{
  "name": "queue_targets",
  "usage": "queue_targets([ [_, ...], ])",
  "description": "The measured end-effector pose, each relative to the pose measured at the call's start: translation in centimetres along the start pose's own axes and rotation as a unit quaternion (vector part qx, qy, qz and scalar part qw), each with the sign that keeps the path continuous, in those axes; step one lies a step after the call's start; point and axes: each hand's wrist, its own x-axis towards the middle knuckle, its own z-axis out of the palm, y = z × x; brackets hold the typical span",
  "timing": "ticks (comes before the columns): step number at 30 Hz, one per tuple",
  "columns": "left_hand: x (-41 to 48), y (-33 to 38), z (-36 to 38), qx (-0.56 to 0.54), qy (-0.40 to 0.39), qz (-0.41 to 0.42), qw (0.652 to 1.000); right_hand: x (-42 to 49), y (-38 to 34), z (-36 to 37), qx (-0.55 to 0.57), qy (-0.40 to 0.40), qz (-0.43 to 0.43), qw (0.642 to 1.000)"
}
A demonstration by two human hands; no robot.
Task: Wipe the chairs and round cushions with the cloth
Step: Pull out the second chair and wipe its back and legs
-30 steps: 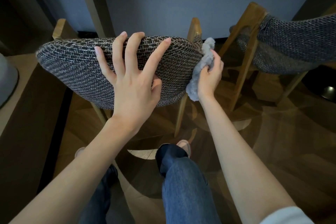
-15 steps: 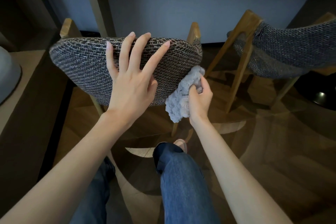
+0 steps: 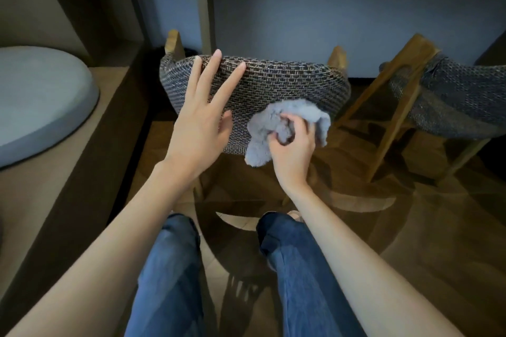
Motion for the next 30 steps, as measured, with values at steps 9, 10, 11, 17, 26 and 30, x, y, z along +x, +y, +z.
queue_targets([
  [9,-5.6,-1.5,2.0,-0.128,-0.050,-0.061,0.989,-1.9,1.4,-1.0,-0.002,-0.179,0.149,0.973],
  [10,-6.3,-1.3,2.2,-0.162,-0.087,-0.066,0.981,-2.2,0.7,-1.7,0.018,-0.186,0.133,0.973],
  [11,-6.9,-1.0,2.2,-0.190,-0.128,-0.062,0.971,-2.4,-0.2,-2.4,0.049,-0.200,0.124,0.971],
  [17,-8.0,1.6,1.5,-0.293,-0.056,-0.106,0.949,-1.8,-6.0,-5.6,0.230,-0.274,0.168,0.919],
  [26,-3.2,0.4,-1.6,-0.243,0.154,-0.112,0.951,2.8,-9.6,-3.4,-0.021,-0.189,-0.208,0.959],
  [30,-1.3,-0.9,0.4,-0.159,0.171,-0.109,0.966,4.1,-8.9,-1.2,-0.078,-0.139,-0.247,0.956],
])
